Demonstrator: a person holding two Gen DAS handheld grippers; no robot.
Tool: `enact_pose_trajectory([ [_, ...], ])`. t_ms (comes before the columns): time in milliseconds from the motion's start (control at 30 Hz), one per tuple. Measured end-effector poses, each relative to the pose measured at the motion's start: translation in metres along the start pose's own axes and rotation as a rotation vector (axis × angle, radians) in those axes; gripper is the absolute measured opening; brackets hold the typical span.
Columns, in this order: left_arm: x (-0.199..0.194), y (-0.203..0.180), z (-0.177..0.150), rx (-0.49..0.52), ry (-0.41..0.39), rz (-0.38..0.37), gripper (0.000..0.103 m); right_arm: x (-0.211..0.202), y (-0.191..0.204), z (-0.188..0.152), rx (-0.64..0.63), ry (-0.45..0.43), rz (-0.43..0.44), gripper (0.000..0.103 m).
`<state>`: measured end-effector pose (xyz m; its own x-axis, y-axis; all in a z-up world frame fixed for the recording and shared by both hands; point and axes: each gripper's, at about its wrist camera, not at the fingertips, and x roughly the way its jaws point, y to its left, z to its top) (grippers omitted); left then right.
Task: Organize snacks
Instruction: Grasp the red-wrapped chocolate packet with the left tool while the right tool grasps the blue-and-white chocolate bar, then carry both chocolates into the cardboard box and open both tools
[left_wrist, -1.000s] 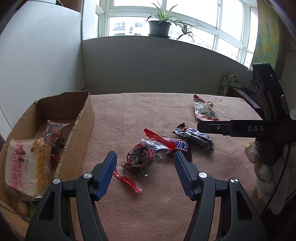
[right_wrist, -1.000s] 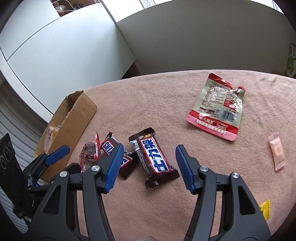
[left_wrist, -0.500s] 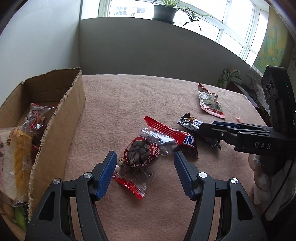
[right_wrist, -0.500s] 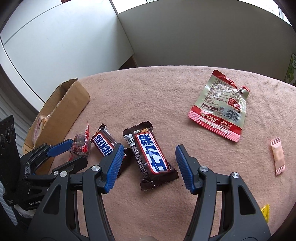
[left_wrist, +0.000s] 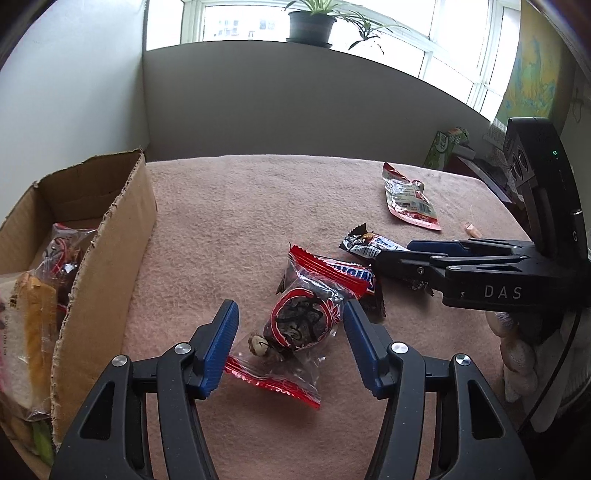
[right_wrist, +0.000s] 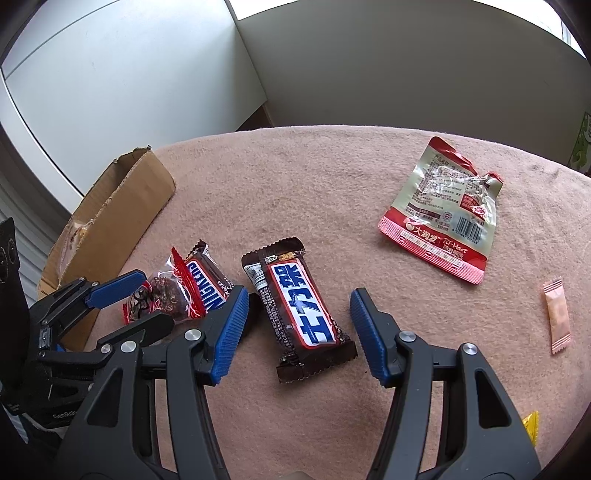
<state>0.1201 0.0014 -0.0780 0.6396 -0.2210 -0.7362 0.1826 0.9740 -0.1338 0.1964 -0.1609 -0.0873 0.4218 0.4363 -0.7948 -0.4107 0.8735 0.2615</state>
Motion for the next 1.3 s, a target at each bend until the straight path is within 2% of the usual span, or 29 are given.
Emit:
enact_pose_trajectory([
  [100,0.001,0.003,0.000,-0.015,0.007,-0.018,0.055,0.000,0.001,-0.001,-0.013,0.000,-0.019,0.053],
  [300,-0.003,0.003,-0.003,-0.024,0.001,-0.036,0.038,-0.001,0.005,-0.004,-0.046,0.001,-0.042,0.046],
  [500,-0.004,0.000,-0.005,-0.019,0.011,-0.044,0.038,0.002,0.012,-0.007,-0.102,0.009,-0.089,0.046],
  [667,-0.006,-0.003,-0.006,-0.007,0.003,-0.026,0.036,0.000,0.013,-0.008,-0.095,-0.002,-0.106,0.035],
  [833,-0.010,0.000,-0.004,-0.038,-0.013,-0.048,0.035,-0.010,0.015,-0.008,-0.091,-0.035,-0.116,0.034],
  [1000,-0.024,-0.001,-0.002,-0.053,-0.053,-0.061,0.035,-0.029,0.019,-0.005,-0.084,-0.087,-0.106,0.034],
  [1300,-0.068,0.001,0.004,-0.066,-0.175,-0.077,0.035,-0.058,0.038,0.006,-0.072,-0.174,-0.054,0.034],
])
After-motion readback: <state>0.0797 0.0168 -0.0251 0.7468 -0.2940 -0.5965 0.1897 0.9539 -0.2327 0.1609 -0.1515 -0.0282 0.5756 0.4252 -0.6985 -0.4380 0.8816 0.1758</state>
